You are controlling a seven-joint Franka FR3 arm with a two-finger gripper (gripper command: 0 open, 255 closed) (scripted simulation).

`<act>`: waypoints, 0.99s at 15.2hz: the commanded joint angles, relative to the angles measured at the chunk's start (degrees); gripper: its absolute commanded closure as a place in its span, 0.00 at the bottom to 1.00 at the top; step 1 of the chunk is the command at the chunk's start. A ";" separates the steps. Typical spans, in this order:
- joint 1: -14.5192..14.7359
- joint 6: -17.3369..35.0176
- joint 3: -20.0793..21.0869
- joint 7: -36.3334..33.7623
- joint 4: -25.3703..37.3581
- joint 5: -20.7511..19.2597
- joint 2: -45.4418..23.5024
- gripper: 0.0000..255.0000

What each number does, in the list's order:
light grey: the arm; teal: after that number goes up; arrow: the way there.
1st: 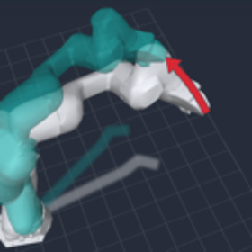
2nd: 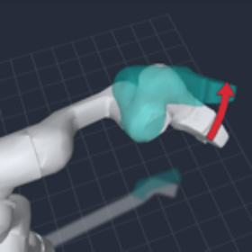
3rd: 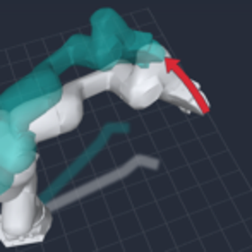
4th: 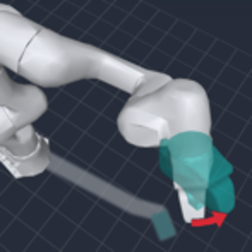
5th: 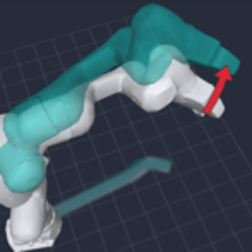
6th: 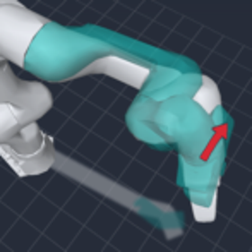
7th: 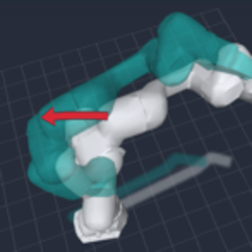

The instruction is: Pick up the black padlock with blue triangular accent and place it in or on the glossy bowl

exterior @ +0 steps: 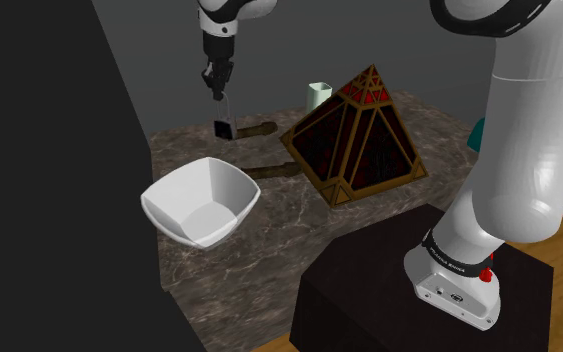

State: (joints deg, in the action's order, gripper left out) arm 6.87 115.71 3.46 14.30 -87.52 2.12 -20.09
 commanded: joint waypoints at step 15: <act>0.13 -12.32 0.04 -0.62 12.40 -0.20 -0.09 1.00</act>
State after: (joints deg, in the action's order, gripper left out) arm 6.98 104.31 3.49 13.73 -76.15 1.95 -20.06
